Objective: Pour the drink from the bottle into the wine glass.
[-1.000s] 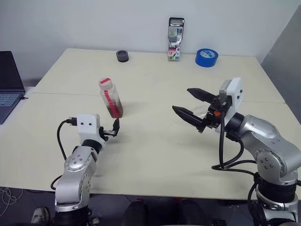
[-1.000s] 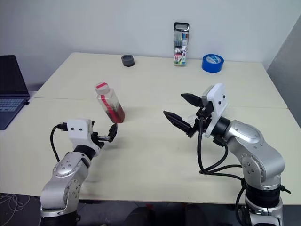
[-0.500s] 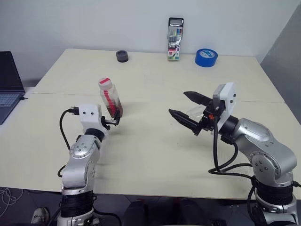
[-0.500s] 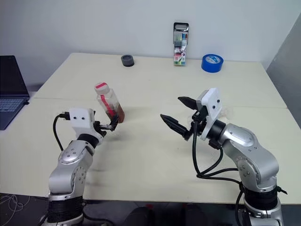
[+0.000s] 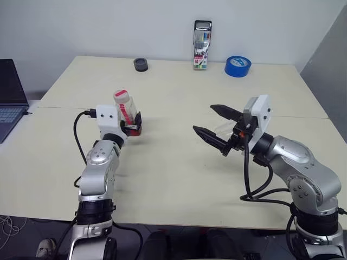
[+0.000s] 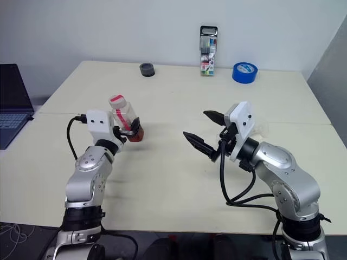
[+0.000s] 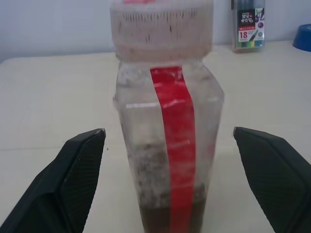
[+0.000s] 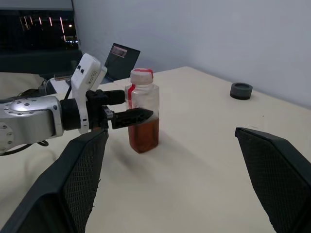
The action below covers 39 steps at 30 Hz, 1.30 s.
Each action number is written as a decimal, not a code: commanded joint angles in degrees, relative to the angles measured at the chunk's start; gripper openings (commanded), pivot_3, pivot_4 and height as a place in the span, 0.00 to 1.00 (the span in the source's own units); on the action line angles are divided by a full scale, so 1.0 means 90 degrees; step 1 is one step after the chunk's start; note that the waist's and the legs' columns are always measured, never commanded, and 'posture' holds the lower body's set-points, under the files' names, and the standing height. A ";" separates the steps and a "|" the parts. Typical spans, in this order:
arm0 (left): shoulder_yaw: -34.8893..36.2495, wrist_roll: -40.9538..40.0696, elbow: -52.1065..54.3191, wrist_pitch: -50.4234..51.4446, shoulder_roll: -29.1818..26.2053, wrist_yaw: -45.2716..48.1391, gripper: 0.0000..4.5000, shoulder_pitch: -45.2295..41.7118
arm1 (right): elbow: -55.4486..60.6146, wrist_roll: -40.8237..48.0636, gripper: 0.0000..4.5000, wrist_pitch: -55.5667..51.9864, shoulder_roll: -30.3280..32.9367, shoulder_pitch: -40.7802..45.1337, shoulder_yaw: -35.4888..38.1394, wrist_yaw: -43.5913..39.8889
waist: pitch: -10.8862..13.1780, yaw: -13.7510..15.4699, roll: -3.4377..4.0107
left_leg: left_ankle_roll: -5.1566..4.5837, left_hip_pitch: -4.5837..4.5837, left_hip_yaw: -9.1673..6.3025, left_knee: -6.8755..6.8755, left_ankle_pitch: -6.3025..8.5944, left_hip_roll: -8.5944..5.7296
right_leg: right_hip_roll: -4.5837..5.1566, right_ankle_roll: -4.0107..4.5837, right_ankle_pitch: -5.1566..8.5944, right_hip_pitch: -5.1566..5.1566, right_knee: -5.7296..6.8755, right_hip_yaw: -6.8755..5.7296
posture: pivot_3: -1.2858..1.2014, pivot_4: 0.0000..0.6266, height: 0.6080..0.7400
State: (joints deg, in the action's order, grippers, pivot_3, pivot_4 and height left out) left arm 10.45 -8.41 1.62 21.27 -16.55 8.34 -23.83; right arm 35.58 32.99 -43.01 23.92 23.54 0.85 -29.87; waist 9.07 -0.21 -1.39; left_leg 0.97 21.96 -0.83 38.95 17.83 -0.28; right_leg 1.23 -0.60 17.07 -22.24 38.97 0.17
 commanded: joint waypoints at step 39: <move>0.0158 0.0063 -0.1004 -0.0858 -0.0100 0.0142 0.40 -0.0566 | 0.0078 0.0107 1.00 0.0085 0.0165 0.0280 0.0090 0.0063 | 0.0000 -0.0006 0.0000 | 0.0015 0.0001 -0.0001 0.0000 -0.0009 0.0001 | 0.0000 0.0000 0.0000 -0.0002 0.0002 -0.0001 | 0.52 0.24 1.00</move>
State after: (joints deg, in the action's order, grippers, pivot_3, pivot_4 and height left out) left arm 11.13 -7.91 -8.17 14.48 -16.75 10.09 -29.05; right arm 35.08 33.26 -43.09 24.97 25.00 0.85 -29.68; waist 9.07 -0.26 -1.39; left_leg 1.11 21.97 -0.83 38.95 17.75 -0.27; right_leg 1.23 -0.60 17.07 -22.26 38.99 0.16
